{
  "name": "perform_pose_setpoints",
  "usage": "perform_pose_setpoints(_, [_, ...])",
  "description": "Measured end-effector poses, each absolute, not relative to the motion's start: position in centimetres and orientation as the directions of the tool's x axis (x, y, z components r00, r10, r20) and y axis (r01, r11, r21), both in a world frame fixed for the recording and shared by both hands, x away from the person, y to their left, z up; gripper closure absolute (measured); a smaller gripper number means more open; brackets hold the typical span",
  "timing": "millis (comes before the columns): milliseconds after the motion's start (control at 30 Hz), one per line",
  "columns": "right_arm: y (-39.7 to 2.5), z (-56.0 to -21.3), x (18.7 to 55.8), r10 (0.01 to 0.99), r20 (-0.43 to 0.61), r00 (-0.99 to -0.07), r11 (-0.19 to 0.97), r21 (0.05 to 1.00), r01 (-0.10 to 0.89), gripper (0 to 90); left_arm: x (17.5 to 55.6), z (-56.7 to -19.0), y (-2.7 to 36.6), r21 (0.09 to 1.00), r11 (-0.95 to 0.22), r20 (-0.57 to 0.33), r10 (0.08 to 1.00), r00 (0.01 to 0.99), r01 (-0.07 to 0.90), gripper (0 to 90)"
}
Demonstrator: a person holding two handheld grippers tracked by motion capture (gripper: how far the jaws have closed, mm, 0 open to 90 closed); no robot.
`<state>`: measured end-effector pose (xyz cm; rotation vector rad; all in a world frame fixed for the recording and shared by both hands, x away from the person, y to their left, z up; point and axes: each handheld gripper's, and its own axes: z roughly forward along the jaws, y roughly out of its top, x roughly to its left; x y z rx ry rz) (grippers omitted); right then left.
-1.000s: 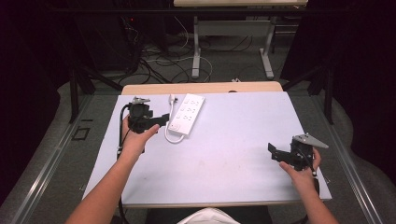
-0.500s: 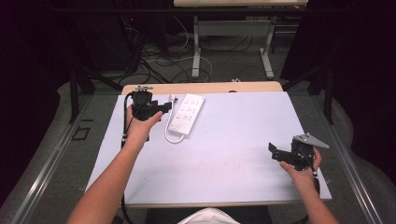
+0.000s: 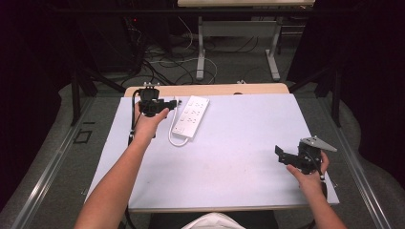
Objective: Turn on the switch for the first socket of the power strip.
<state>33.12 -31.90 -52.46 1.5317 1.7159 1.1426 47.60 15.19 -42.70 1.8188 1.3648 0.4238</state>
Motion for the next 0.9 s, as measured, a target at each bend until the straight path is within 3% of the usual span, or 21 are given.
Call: perform_pose_setpoints(900, [-32.1, -52.7, 33.3, 0.974, 0.133, -0.185, -0.026, 0.873, 0.488, 4.8, 50.8, -45.6, 13.4, 0.671, -0.101, -0.182, 0.938, 0.295, 0.735, 67.4])
